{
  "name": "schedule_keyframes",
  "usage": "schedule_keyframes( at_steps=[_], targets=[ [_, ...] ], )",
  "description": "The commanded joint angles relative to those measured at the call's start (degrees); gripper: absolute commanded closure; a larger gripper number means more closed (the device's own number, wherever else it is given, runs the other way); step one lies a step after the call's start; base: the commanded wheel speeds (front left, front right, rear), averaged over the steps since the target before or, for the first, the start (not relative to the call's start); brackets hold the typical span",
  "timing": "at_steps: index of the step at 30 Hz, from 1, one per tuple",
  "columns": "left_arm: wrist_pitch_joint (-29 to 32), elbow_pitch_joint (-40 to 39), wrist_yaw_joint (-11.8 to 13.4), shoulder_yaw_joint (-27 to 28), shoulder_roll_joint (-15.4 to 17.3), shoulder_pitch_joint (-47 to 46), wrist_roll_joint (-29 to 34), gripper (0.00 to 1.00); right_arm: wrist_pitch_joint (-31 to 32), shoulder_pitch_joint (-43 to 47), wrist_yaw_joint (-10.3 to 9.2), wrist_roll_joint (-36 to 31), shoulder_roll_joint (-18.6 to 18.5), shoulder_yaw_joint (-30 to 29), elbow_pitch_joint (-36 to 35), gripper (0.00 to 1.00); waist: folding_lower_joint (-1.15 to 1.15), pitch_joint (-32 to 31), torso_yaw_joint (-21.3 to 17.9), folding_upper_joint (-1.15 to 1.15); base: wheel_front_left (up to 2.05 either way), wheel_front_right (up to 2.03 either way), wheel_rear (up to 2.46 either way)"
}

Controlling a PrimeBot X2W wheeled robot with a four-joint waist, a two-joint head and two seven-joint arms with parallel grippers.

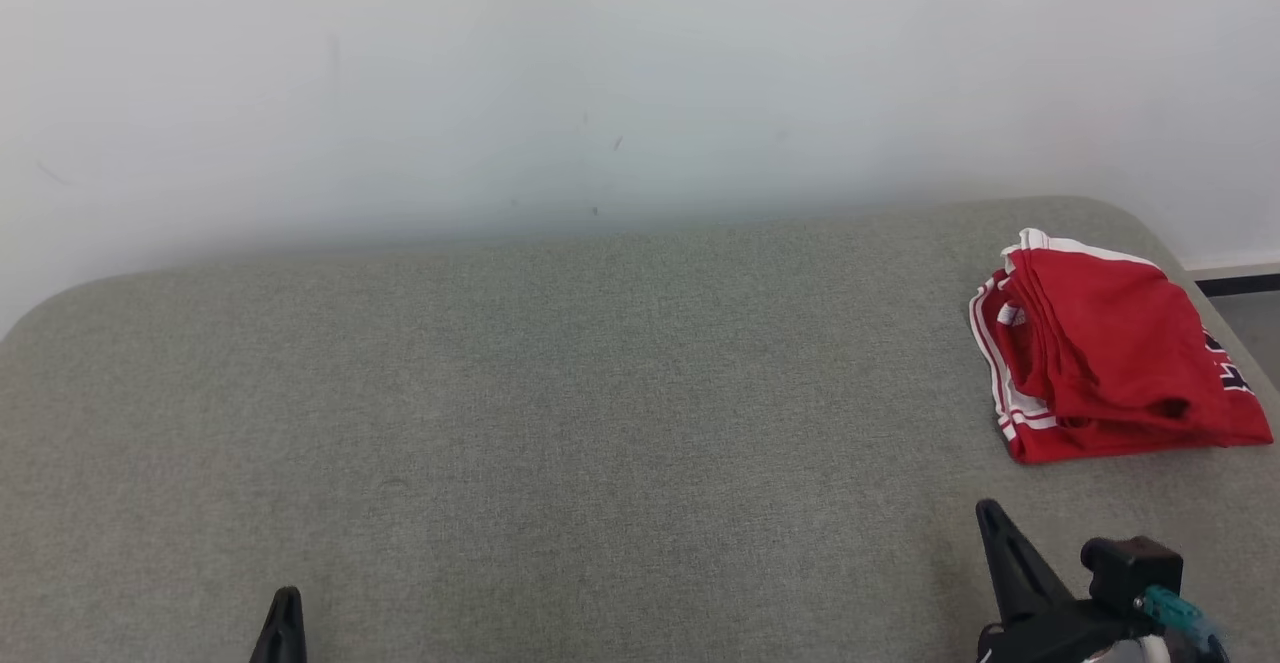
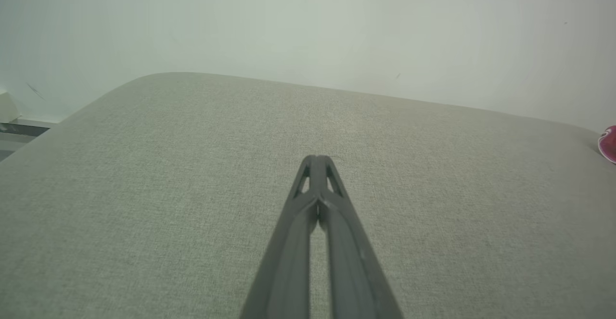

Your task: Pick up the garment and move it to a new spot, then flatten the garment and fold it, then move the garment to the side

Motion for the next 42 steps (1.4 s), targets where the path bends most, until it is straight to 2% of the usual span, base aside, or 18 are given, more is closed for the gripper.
schedule_keyframes(
  at_steps=[1,16,42],
  targets=[
    [0.05,0.51,0.0,-0.01,-0.09,0.2,-0.09,1.0,0.01,0.59,0.0,0.04,0.21,0.08,0.47,1.0,0.0,0.0,0.0,0.0,0.0,0.0,0.0],
    [4.7,-0.02,-0.37,0.04,0.07,-1.77,-17.6,1.0,4.07,1.23,-0.02,14.44,2.43,-3.91,-3.01,1.0,0.0,0.46,0.36,0.0,0.0,0.0,0.0],
    [10.22,-0.96,-0.84,-0.17,0.29,-3.95,-39.4,1.0,9.0,2.18,-0.04,32.37,5.21,-8.7,-7.34,1.0,0.0,1.18,0.91,0.0,0.0,0.0,0.0]
  ],
)
